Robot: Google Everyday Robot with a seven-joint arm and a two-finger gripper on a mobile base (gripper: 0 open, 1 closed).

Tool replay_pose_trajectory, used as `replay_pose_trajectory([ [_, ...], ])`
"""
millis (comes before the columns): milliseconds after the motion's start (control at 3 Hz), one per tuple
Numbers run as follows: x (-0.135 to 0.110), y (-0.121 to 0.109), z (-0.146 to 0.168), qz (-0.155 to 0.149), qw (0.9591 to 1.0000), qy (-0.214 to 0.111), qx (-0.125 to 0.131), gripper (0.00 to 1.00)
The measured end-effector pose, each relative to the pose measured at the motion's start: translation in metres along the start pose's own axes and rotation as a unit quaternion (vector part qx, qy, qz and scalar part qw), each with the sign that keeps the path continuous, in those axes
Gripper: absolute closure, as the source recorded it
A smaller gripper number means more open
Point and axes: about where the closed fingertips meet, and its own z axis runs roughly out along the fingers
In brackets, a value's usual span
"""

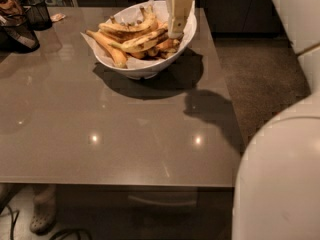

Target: Pick banana from white bowl

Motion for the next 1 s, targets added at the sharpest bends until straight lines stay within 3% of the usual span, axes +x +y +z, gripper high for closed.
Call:
replay_pose_trajectory([
  [667,-0.013,-0.021,0.031,-0.009,0.9998,-0.007,-0.018,0.49],
  [1000,-0.011,-0.024,0.05,-0.003,0.9994,-0.009,-0.032,0.56],
])
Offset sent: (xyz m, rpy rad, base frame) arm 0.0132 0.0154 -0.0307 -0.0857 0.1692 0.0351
